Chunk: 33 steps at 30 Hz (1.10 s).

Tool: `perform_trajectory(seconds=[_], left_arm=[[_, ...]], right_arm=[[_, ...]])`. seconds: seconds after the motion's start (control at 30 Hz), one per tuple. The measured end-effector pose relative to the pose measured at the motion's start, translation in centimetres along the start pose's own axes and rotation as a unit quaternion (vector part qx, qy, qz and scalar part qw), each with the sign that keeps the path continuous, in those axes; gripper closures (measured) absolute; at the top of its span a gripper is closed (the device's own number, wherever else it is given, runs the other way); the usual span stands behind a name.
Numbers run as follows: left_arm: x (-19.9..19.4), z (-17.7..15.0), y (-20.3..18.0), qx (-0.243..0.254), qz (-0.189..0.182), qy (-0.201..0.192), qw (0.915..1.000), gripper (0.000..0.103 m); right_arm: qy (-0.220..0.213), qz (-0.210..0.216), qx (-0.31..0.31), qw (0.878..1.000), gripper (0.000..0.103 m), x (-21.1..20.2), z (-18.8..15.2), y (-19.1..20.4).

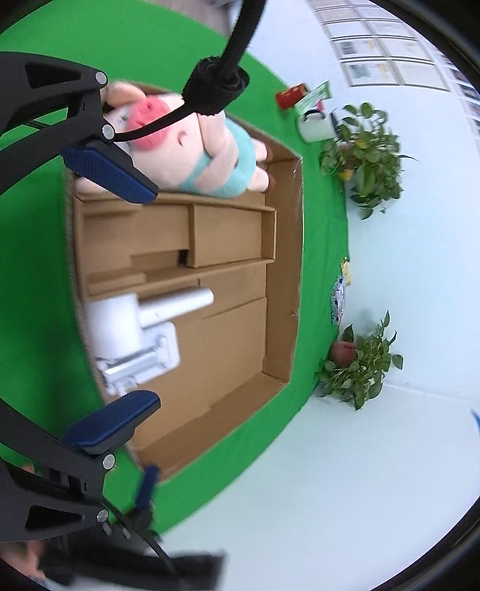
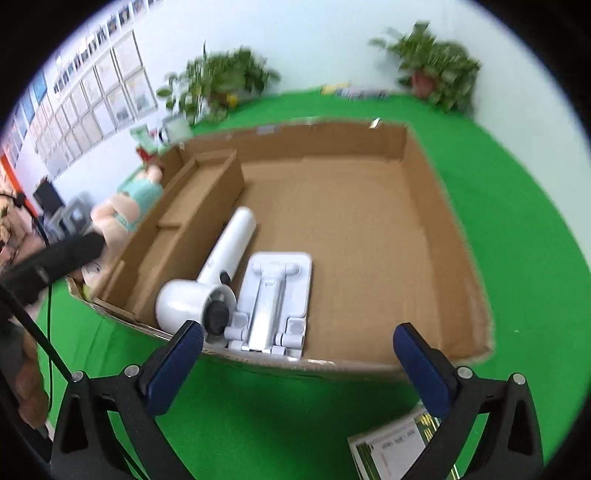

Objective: Organize objects
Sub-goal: 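Withdraw the right gripper and move it to the white-and-green medicine box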

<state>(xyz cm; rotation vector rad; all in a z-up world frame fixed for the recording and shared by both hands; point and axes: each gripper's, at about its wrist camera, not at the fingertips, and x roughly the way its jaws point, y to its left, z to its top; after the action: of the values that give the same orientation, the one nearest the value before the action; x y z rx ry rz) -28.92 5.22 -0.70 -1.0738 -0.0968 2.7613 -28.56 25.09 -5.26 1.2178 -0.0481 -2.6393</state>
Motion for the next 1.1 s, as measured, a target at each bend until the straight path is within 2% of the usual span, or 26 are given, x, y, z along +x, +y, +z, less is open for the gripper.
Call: perform_trajectory(seconds=[0.17,0.3,0.47,0.73,1.03,1.07,1.1], left_arm=[[-2.8,-2.4,-0.8,0.012,0.034,-0.038,0.9986,0.001],[-5.4,-4.2,-1.3,0.022,0.052,-0.064,0.9963,0.001],[-7.0,-5.4,-1.8,0.027,0.067,-0.069,0.9950,0.001],[-8.3,-6.6,-2.4,0.032,0.083,-0.072,0.9934,0.001],[-8.6,-7.3,-2.2,0.025,0.098,-0.068,0.9925,0.001],[-8.5,-7.4,-2.1,0.023,0.098,-0.067,0.9926,0.001],[-8.4,-7.4,-2.1,0.020,0.098,-0.066,0.9928,0.001]], right_arm=[[-0.070,-0.016,-0.010,0.997,0.001,-3.4,-1.8,0.7],[-0.086,-0.024,-0.003,0.996,0.001,-4.9,-2.8,0.4],[-0.097,-0.022,0.000,0.995,0.001,-6.2,-3.9,0.3],[-0.122,-0.028,-0.034,0.992,0.001,-7.9,-5.7,2.0],[-0.141,-0.031,-0.032,0.989,0.001,-8.2,-6.5,1.0],[-0.141,-0.031,-0.030,0.989,0.005,-8.2,-6.5,0.8],[-0.143,-0.033,-0.031,0.989,0.018,-8.2,-6.6,0.7]])
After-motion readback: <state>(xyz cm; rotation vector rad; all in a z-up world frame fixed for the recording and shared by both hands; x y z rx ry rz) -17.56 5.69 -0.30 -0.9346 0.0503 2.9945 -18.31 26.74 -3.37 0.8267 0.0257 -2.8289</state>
